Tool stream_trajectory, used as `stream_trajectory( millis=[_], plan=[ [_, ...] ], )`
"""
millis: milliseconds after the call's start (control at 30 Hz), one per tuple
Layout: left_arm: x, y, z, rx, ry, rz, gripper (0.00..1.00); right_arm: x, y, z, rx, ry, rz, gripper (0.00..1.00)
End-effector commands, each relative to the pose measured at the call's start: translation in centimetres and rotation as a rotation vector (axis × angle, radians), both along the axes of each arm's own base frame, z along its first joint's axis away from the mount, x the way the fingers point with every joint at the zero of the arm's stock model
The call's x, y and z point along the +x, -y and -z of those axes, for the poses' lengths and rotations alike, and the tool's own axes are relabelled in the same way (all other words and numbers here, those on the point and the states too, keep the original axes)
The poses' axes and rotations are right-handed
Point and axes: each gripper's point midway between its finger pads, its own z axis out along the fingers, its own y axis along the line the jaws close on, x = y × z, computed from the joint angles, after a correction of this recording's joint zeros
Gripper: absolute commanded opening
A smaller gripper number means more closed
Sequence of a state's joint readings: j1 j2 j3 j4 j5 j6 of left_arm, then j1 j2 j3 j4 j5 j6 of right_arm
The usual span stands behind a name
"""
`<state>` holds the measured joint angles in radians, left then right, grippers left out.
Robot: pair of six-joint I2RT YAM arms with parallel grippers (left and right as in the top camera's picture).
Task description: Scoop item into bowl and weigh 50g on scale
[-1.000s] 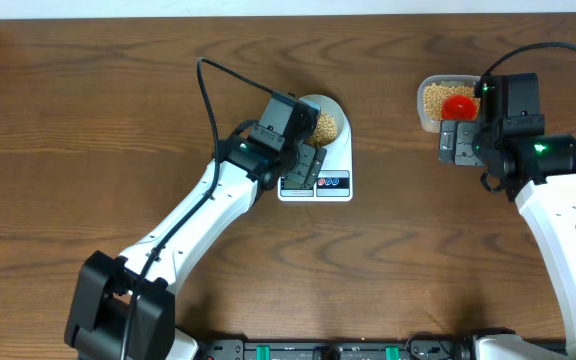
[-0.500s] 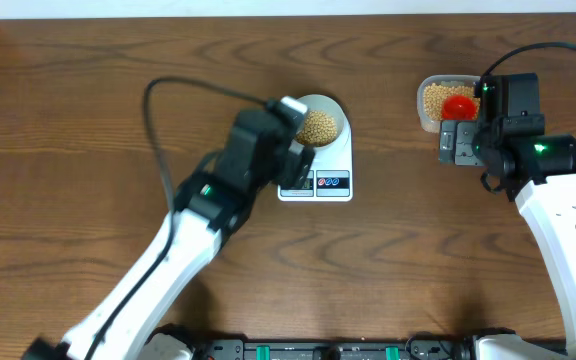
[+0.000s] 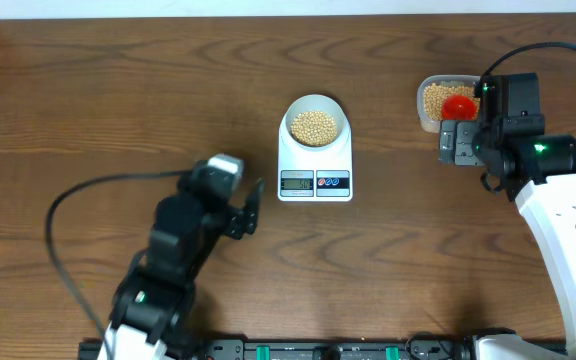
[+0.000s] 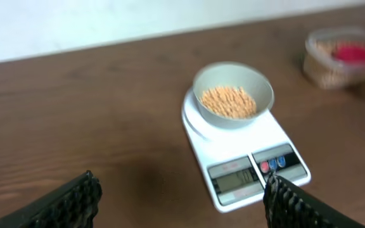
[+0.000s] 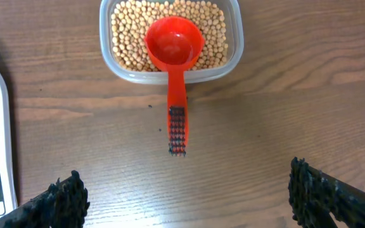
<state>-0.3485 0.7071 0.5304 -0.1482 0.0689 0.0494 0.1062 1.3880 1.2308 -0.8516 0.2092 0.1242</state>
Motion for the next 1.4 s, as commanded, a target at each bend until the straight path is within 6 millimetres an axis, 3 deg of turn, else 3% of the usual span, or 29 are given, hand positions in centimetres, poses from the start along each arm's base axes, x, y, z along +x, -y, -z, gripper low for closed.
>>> stream_trajectory(
  millis=[0, 433, 633, 800, 1300, 1367],
  plan=[
    [-0.6, -1.9, -0.6, -0.053, 0.072, -0.063, 0.85, 0.2, -0.2, -1.0, -0.003, 0.024, -0.011, 0.99],
    [-1.8, -6.8, -1.5, -0.182, 0.414, -0.212, 0.85, 0.2, -0.2, -1.0, -0.003, 0.024, -0.011, 0.99],
    [-2.4, -8.1, -1.0, -0.185, 0.462, -0.255, 0.84, 0.2, -0.2, -1.0, -0.003, 0.024, -0.011, 0.99],
    [-2.7, -8.5, 0.6, -0.199, 0.466, -0.276, 0.84, 0.2, -0.2, -1.0, -0.003, 0.024, -0.011, 0.99],
    [-3.4, -9.3, 6.4, -0.166, 0.235, -0.326, 0.85, 0.2, -0.2, -1.0, -0.003, 0.024, -0.011, 0.99],
    [-3.4, -9.3, 6.4, -0.147, 0.240, -0.321, 0.84, 0.2, -0.2, -1.0, -0.003, 0.024, -0.011, 0.99]
  ],
)
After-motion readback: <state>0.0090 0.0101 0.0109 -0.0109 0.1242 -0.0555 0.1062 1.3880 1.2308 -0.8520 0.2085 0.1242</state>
